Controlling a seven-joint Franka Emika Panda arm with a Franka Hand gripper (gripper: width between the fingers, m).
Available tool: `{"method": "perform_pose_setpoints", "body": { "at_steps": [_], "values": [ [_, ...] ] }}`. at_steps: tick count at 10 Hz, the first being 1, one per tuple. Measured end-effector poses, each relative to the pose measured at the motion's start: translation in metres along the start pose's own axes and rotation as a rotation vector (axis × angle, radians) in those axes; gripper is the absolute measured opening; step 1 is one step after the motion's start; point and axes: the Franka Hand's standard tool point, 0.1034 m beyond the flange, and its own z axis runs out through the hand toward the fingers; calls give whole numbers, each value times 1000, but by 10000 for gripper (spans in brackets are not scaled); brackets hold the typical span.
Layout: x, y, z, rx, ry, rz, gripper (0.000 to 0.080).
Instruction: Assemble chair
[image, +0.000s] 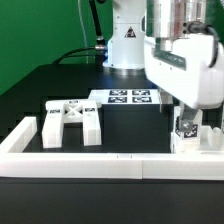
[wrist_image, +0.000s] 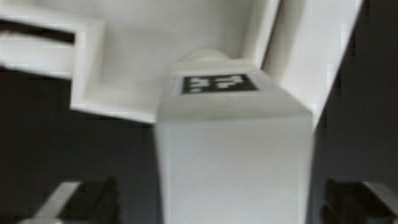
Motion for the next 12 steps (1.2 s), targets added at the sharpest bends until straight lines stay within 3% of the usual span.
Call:
{"method": "perform_pose_setpoints", "body": {
  "at_steps": [12],
  "values": [
    [-4,-4,-2,1,12,-895,649]
  ]
}}
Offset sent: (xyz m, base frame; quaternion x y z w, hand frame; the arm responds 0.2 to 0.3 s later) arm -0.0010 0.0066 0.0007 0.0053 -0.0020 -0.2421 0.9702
